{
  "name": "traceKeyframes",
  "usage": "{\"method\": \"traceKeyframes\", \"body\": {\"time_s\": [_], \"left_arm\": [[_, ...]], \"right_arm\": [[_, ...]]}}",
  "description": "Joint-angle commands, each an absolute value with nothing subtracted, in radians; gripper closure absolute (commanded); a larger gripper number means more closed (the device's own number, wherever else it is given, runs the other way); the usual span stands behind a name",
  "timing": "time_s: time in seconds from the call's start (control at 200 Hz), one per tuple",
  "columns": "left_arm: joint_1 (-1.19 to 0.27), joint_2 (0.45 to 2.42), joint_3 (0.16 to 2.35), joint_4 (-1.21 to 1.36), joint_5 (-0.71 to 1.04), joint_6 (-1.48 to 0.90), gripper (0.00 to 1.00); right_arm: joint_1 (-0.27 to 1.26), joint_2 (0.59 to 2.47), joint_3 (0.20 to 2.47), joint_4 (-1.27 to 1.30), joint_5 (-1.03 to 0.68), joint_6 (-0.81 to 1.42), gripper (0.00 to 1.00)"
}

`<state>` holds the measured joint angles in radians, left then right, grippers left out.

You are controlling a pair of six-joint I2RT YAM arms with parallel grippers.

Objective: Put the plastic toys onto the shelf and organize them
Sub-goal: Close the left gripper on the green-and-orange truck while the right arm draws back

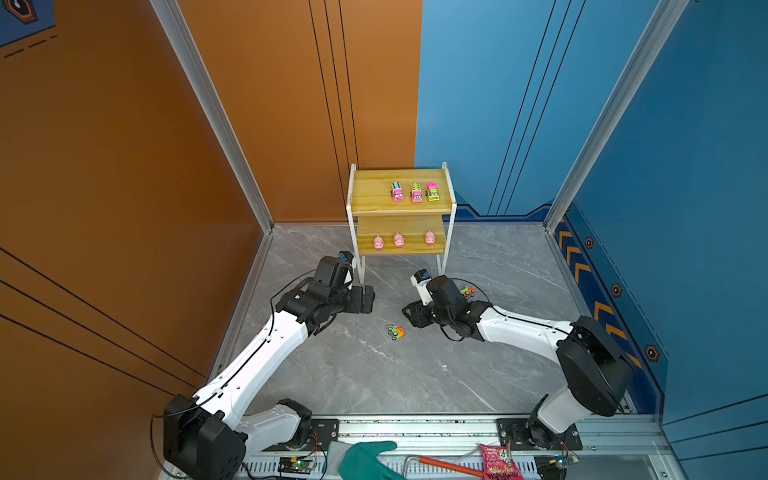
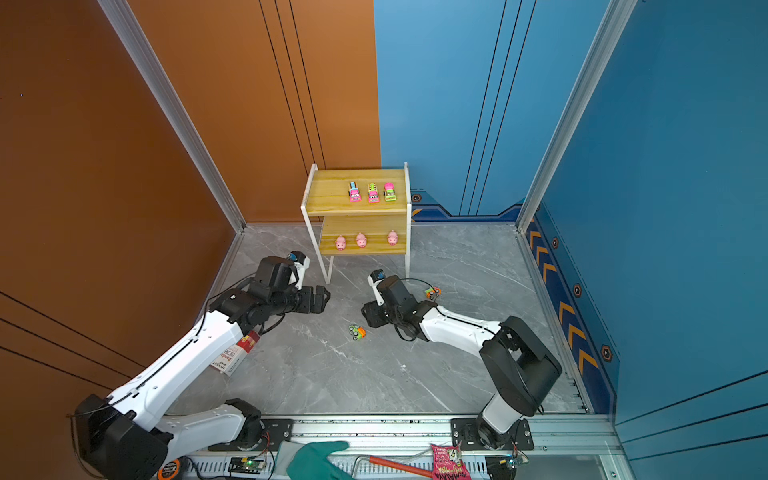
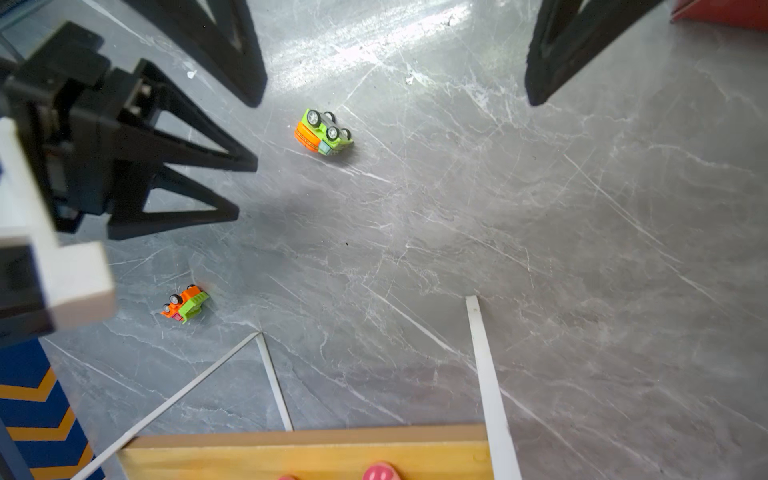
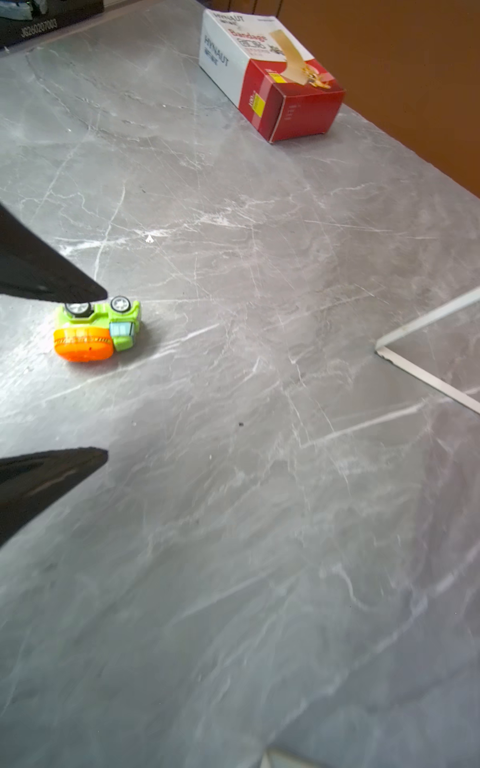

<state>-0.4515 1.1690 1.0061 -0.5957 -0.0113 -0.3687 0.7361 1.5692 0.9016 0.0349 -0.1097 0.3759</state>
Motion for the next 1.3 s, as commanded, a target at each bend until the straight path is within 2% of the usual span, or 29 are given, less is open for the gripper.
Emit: {"method": "traceKeyframes", "body": {"time_s": [0.0, 0.18, 0.32, 0.43, 0.581, 0.696, 0.721, 1.296], "left_arm": [[-0.511, 1.162, 0.955, -0.641, -0.117, -0.587, 0.02], [-0.617, 1.237, 0.953, -0.642, -0.184, -0.931, 0.01], [-0.684, 1.329, 0.997, -0.647, -0.264, -1.084, 0.0], [-0.696, 1.384, 1.007, -0.646, -0.285, -1.21, 0.04], [-0.711, 1.478, 1.066, -0.647, -0.265, -1.243, 0.12], [-0.72, 1.544, 1.094, -0.644, -0.233, -1.264, 0.12], [-0.724, 1.556, 1.101, -0.641, -0.228, -1.265, 0.17], [-0.747, 1.754, 1.144, -0.537, -0.132, -1.296, 0.29]], "right_arm": [[0.709, 1.52, 0.839, 0.023, -0.025, 0.41, 0.43], [0.663, 1.442, 0.77, 0.022, 0.043, 0.401, 0.42], [0.662, 1.401, 0.719, 0.06, 0.055, 0.407, 0.42], [0.66, 1.385, 0.688, 0.096, 0.046, 0.416, 0.42], [0.666, 1.384, 0.668, 0.117, 0.039, 0.419, 0.42], [0.669, 1.391, 0.651, 0.142, 0.032, 0.423, 0.42], [0.669, 1.394, 0.646, 0.147, 0.03, 0.423, 0.42], [0.672, 1.417, 0.612, 0.19, 0.012, 0.433, 0.42]]}}
